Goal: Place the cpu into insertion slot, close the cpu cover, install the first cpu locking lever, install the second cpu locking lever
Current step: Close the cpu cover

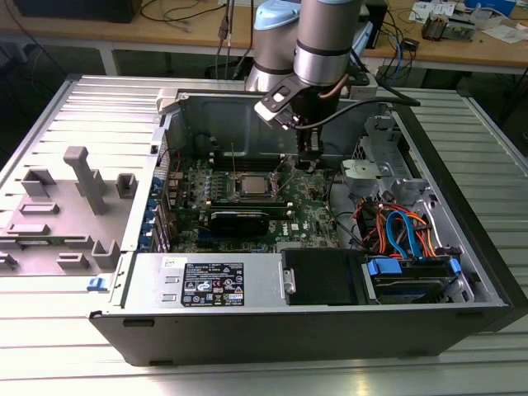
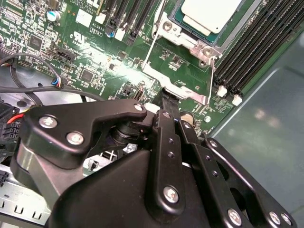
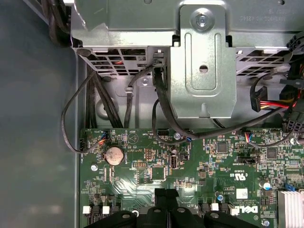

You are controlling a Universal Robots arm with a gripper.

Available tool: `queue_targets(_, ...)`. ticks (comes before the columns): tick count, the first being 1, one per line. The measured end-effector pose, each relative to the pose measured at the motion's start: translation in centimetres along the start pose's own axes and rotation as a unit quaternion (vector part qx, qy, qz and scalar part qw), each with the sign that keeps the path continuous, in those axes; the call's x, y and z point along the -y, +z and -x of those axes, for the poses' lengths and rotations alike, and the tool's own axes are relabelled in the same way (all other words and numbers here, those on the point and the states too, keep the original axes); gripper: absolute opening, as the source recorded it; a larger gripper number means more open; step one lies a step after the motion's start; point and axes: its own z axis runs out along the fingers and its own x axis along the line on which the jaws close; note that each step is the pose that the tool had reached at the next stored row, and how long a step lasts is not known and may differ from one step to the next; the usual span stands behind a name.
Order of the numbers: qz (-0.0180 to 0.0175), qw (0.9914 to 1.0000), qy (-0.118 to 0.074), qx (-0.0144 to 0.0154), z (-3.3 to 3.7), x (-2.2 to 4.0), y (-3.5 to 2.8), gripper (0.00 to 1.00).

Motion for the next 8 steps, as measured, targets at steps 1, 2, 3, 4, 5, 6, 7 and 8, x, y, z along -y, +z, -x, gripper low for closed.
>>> queue_targets(1,0.0000,1.00000,0.000,0.0000,0.00,0.07,0.00,0.11)
queue_targets(2,0.0000,1.00000,0.000,0.0000,0.00,0.13,0.00,0.11)
queue_targets(3,0.0000,1.00000,0.000,0.0000,0.00,0.22,0.00,0.11)
queue_targets(4,0.0000,1.00000,0.000,0.0000,0.00,0.28,0.00,0.11)
queue_targets(5,0.0000,1.00000,0.000,0.0000,0.00,0.37,-0.01,0.11)
queue_targets(6,0.0000,1.00000,0.000,0.0000,0.00,0.44,-0.01,0.11)
queue_targets(7,0.0000,1.00000,0.000,0.0000,0.00,0.49,-0.01,0.11)
queue_targets(8,0.0000,1.00000,0.000,0.0000,0.00,0.53,-0.01,0.11)
